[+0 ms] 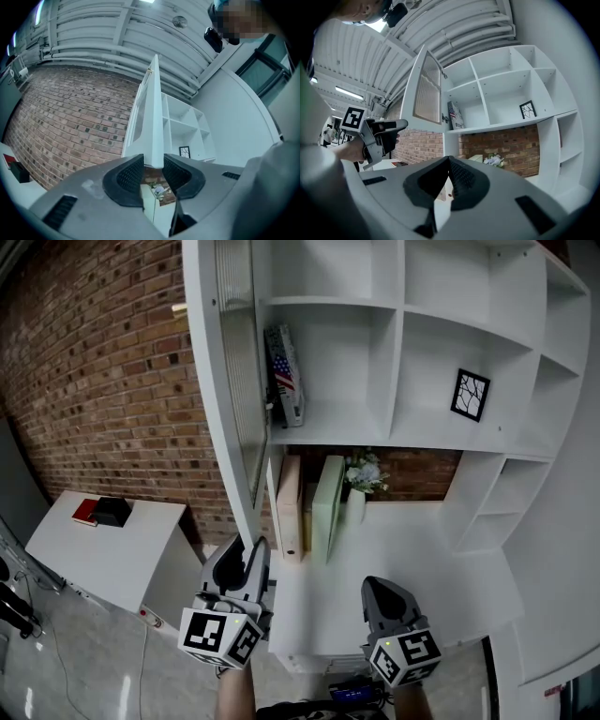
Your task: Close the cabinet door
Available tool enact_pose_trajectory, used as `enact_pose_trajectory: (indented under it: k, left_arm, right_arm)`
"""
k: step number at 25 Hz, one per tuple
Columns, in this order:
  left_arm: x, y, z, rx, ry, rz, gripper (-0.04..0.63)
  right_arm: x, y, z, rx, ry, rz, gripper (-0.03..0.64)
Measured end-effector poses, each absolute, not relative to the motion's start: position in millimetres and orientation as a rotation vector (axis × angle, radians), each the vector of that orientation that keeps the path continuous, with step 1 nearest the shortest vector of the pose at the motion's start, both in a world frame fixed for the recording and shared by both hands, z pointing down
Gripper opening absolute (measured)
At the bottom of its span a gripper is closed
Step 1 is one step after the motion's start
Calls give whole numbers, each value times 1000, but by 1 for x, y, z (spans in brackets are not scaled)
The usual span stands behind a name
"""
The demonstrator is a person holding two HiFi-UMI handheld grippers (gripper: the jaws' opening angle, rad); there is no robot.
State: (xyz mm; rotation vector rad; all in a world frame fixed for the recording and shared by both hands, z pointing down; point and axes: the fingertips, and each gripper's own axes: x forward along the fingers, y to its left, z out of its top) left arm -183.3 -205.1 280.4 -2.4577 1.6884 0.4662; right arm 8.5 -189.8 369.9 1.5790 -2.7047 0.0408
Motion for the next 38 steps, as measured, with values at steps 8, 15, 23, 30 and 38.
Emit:
enact_pose_trajectory:
  k: [8,15,23,30,38]
  left_arm:
    - [-164,-207,280,-2503,1629,447,133]
    - [-144,-209,282,-2533,1566,419,144]
    - [-132,-210,280,-2558,1516,424,149]
    - [-123,-213,280,-2538,1521,402,150]
    - [-116,-216,280,-2539,1529,377,153]
  right_arm:
    - [13,-187,379,1601,-2696,73,1]
    - [16,-192,376,1614,-2696,63,1]
    - [19,-192,378,1631,-2679,70,1]
    - [34,-193,379,1669,-2656,71,1]
    - [46,-196,377,1696,-2639,70,1]
